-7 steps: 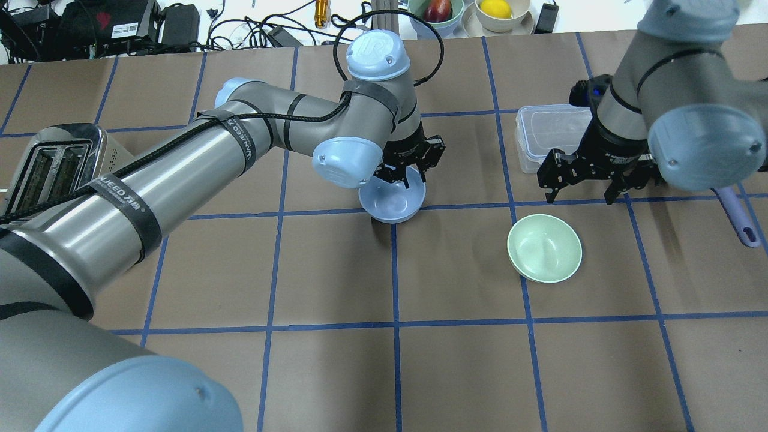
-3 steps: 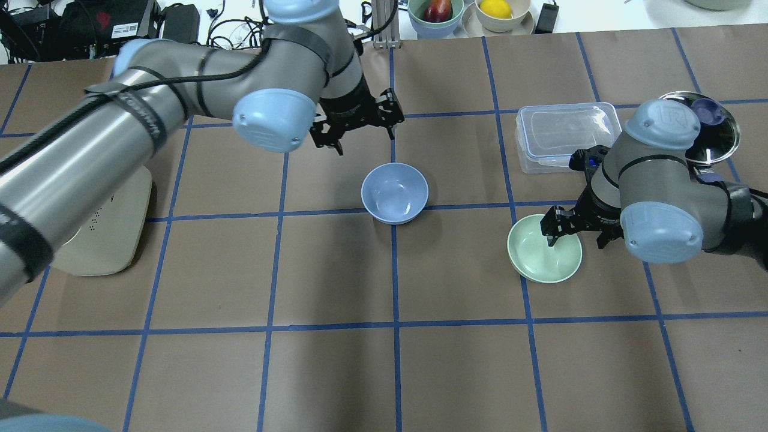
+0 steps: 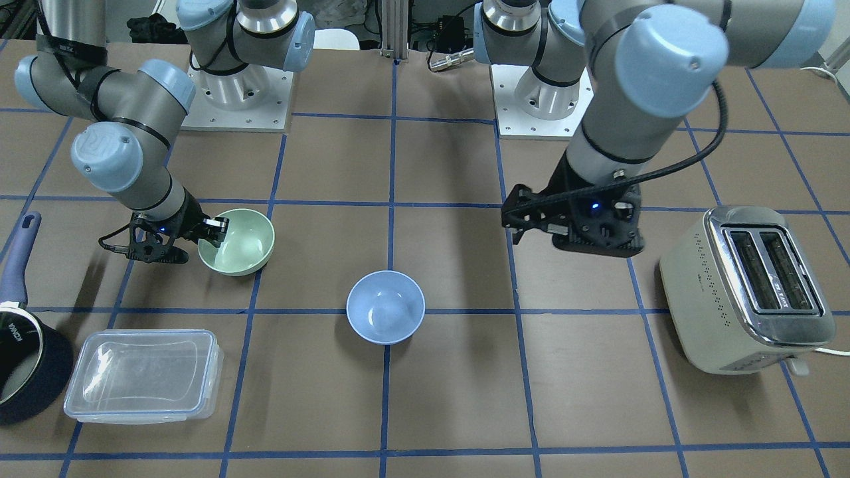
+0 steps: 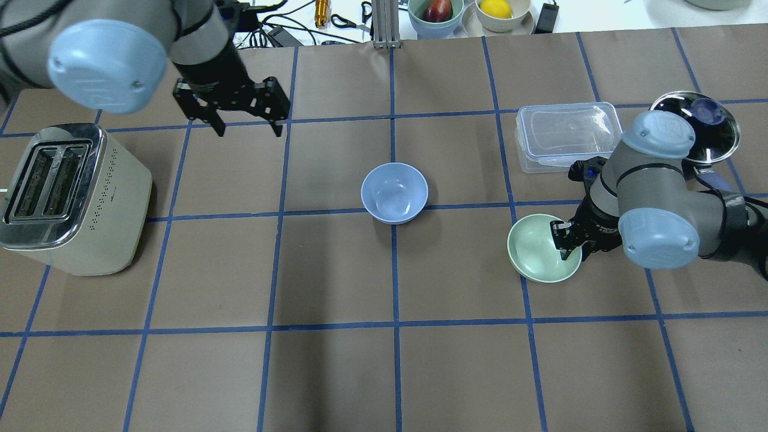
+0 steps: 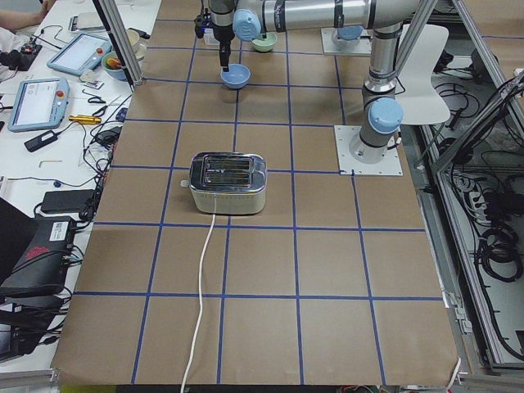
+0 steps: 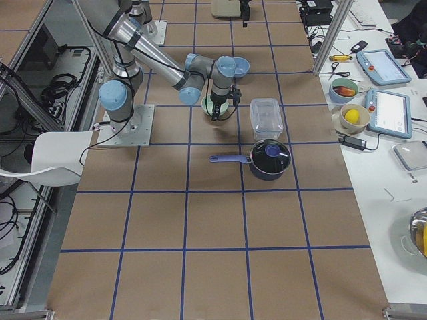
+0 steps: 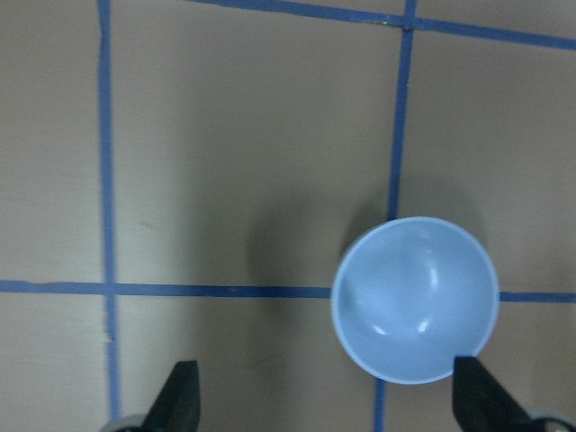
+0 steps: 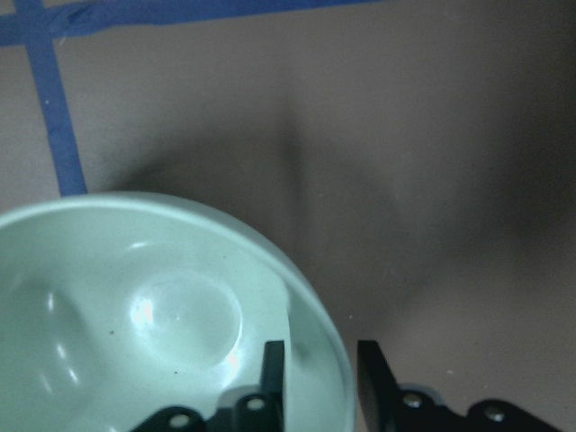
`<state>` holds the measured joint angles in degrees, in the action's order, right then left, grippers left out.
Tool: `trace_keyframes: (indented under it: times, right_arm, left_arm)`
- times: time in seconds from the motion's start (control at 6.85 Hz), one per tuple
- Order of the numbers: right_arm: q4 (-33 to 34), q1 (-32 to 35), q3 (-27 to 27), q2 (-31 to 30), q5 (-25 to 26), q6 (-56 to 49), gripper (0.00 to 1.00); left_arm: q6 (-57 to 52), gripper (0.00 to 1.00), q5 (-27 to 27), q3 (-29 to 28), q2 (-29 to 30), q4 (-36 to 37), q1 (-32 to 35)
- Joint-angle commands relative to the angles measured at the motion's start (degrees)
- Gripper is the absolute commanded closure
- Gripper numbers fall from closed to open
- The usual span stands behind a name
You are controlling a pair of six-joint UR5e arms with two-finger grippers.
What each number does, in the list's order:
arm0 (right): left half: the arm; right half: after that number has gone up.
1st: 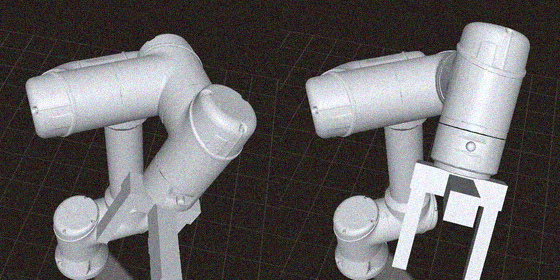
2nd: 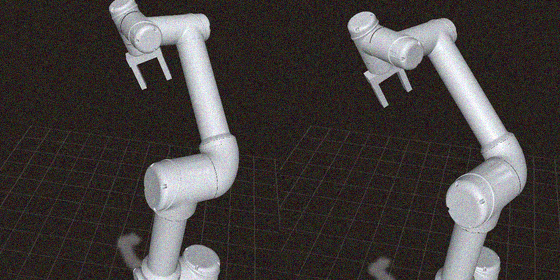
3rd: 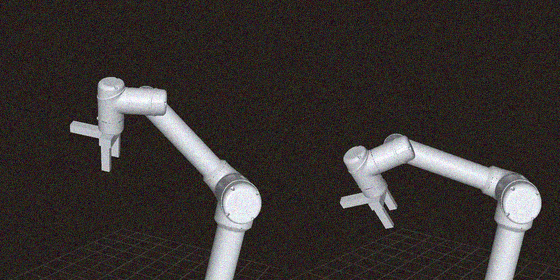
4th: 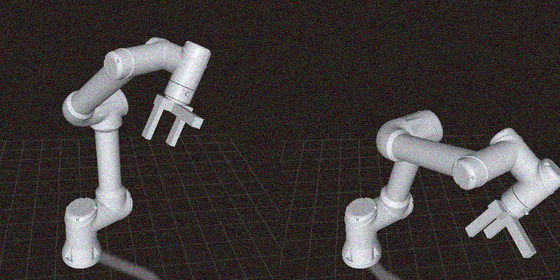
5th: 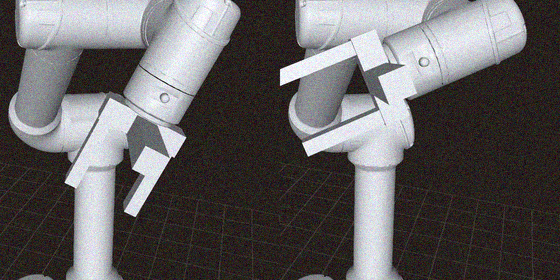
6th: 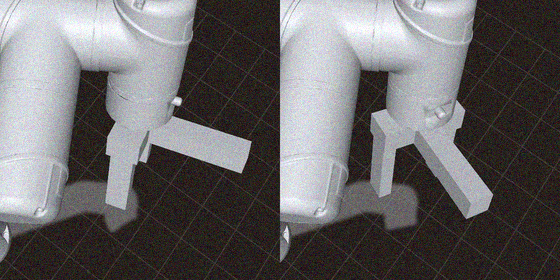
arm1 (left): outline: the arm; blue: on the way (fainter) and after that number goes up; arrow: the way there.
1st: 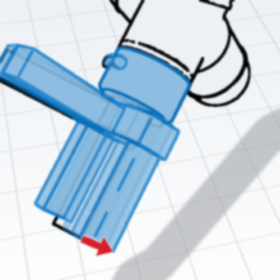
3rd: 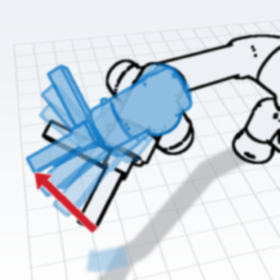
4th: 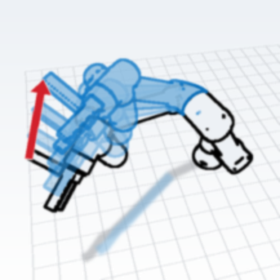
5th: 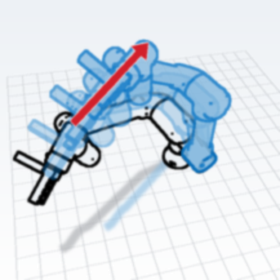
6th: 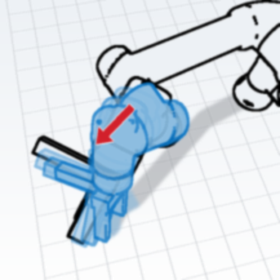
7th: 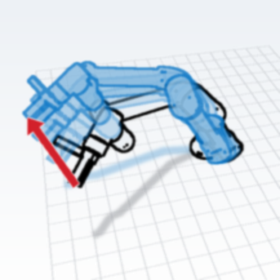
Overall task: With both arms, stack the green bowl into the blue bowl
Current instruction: 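Carry green bowl into blue bowl with right gripper while left withdraws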
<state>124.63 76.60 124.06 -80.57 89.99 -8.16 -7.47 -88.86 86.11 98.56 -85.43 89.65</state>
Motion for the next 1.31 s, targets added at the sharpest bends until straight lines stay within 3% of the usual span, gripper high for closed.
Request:
trace_keyframes:
  times: [0.0,0.15,0.29,0.44,1.02,1.17]
  right_arm:
    - [0.26,-0.05,-0.31,-0.29,-0.60,0.59,1.00]
    - [0.26,0.56,-2.40,-0.38,-2.52,2.08,1.00]
    - [-4.09,1.09,-7.21,-0.12,-8.81,4.18,1.00]
    - [-10.40,2.40,-13.26,1.01,-13.04,5.85,1.00]
    - [-11.86,22.41,-33.67,14.78,-12.04,27.10,1.00]
    - [-12.04,25.06,-34.49,16.48,-12.03,27.31,1.00]
  left_arm:
    - [-6.86,0.00,-0.09,0.20,-8.18,-2.55,-4.57]
    - [-6.25,0.00,0.01,0.38,-9.87,-3.33,-3.96]
    - [-6.16,0.00,0.53,0.99,-9.97,-3.95,-4.04]
    - [-5.37,0.00,0.62,0.99,-9.01,0.05,-4.13]
    - [-0.81,0.00,-0.17,-0.06,-9.36,-4.66,-4.66]
    - [-0.79,0.00,-0.60,0.03,-9.62,-4.66,-4.57]
